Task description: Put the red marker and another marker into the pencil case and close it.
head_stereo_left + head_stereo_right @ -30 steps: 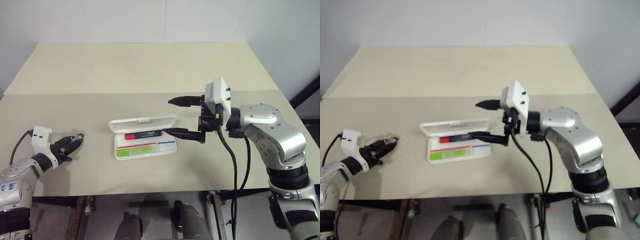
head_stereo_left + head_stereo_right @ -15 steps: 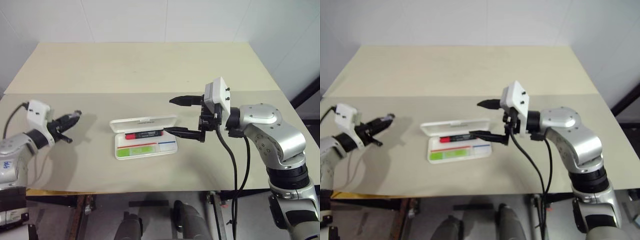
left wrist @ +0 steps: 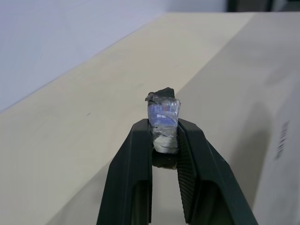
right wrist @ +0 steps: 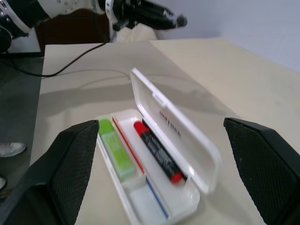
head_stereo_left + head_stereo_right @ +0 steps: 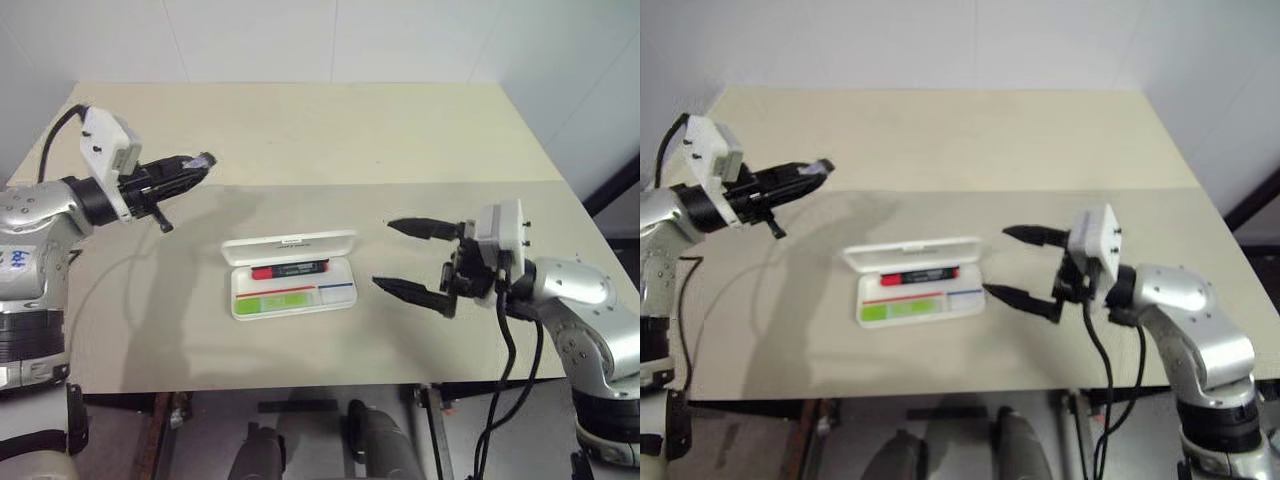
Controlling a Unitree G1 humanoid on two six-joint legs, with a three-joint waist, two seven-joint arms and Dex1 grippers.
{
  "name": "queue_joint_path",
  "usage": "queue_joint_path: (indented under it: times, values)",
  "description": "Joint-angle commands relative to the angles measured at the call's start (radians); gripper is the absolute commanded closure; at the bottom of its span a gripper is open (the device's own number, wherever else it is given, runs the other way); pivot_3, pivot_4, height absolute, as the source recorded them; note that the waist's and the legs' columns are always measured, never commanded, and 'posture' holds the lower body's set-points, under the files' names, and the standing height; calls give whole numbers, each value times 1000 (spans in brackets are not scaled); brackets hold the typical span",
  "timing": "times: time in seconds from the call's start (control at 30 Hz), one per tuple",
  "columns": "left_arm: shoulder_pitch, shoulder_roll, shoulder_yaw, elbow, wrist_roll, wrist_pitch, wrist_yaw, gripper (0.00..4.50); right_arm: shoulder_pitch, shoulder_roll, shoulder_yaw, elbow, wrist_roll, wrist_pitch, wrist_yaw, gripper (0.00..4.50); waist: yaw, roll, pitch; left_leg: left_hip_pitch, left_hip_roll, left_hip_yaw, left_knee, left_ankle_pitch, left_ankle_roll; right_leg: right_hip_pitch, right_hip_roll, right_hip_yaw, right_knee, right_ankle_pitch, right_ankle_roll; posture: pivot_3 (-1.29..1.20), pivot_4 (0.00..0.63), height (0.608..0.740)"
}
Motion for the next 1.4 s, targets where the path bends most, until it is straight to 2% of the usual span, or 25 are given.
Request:
queue_joint_path:
  times: [0.03,0.2,0.37,0.5,0.67,0.97,1.13,1.4]
  values:
    - [-35,-20,-24,-98,-46,33,-29,4129,113,-84,-45,-25,-55,-64,49,0,1,0,0,0,0,0,0,0,0,0,0,1,0,0,0,0,150,740]
    - [-24,-59,-41,-231,-119,127,-23,4129,200,-106,-57,-52,-76,-90,13,0,-8,-2,1,2,0,3,2,0,0,1,0,4,1,1,2,0,150,740]
    - [-19,-71,-69,-320,-173,209,-32,4129,202,-80,-46,-67,-90,-106,-57,0,-5,-2,1,6,0,4,3,1,0,1,1,6,2,0,1,0,150,740]
    - [-3,-90,-137,-382,-206,254,-63,4129,203,-84,-37,-66,-99,-113,-72,0,-4,-2,1,6,-1,4,4,1,0,2,1,7,2,0,1,0,150,740]
    - [4,-127,-258,-353,-126,212,-79,4129,185,-79,-17,-55,-112,-118,-91,0,-2,-2,1,5,-2,4,4,1,0,2,1,9,2,1,2,0,150,740]
    - [-35,-252,-472,-111,111,-10,-135,4129,189,-53,15,-64,-143,-116,-139,0,-1,-2,1,5,-2,4,3,1,1,2,1,10,0,1,2,0,150,740]
    - [-63,-319,-513,-75,178,-22,-115,4129,213,-40,13,-89,-152,-114,-175,0,2,-2,1,4,-2,4,3,1,1,2,1,10,1,1,3,0,150,740]
    - [-64,-333,-557,-55,284,-46,-118,4129,238,-36,7,-111,-160,-112,-212,0,21,-2,1,5,-3,6,6,1,1,2,1,12,1,2,4,0,150,740]
